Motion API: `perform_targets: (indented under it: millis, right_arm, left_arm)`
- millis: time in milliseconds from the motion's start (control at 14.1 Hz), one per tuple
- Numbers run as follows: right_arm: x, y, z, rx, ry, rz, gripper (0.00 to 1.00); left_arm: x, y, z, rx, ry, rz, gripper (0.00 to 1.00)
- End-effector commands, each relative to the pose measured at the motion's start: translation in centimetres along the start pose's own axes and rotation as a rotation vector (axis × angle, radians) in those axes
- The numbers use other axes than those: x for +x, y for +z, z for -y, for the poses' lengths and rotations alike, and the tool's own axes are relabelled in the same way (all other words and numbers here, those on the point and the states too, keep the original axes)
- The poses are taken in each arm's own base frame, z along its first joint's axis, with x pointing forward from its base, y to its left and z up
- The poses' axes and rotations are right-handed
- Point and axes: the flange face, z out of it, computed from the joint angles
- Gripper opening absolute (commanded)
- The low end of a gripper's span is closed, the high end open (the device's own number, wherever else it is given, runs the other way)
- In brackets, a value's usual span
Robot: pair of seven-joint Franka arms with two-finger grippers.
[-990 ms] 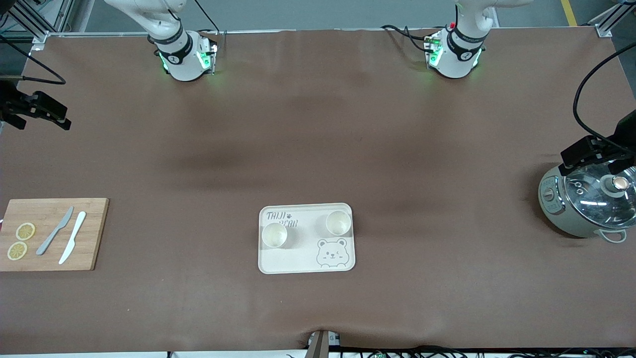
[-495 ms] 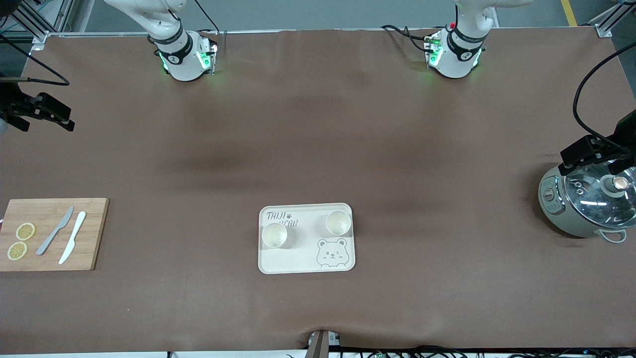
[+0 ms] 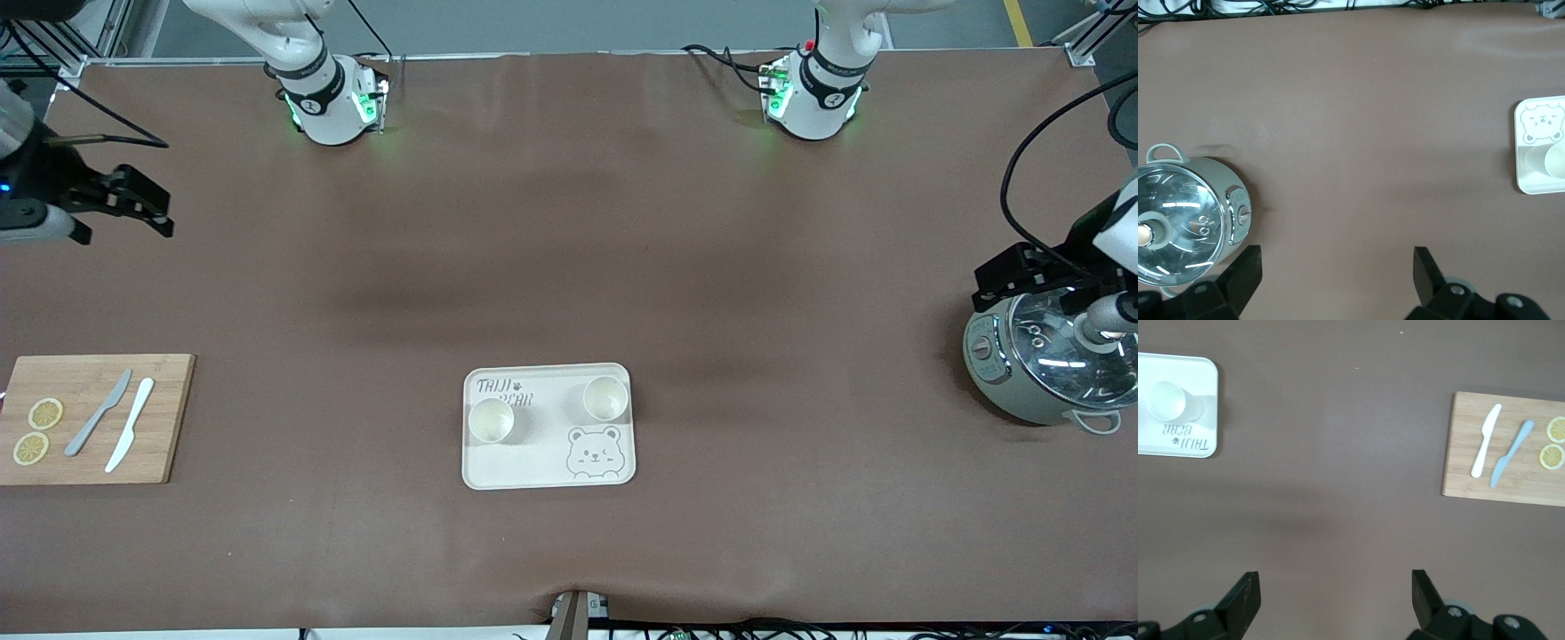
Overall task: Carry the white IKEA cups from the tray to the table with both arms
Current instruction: 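Move both grippers from rest toward the white cups on the tray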
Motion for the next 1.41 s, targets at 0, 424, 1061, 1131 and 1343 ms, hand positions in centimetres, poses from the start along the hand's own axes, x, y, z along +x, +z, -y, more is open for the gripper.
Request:
perform_targets:
  millis: [0, 424, 1061, 1131, 1343]
  right_arm:
    - [2.3, 2.2, 1.3, 0.022, 0.009, 0.025, 1.00]
    - [6.1, 5.8, 9.1, 0.044, 0.082, -0.064, 1.00]
    - [10.6, 16.0, 20.2, 0.110, 0.287, -0.106, 1.00]
    - [10.9, 17.0, 21.7, 0.110, 0.287, -0.102, 1.00]
    - [11.9, 20.1, 24.1, 0.112, 0.287, -0.097, 1.00]
  left_arm:
    - [0.0, 0.5, -0.5, -0.009, 0.026, 0.013, 1.00]
    - [2.0, 6.3, -4.9, -0.015, 0.071, 0.076, 1.00]
    - [4.4, 15.1, -14.1, -0.043, 0.002, 0.084, 1.00]
    - [4.5, 15.6, -15.3, -0.046, -0.004, 0.071, 1.00]
    - [4.2, 17.4, -18.4, -0.046, -0.062, 0.073, 1.00]
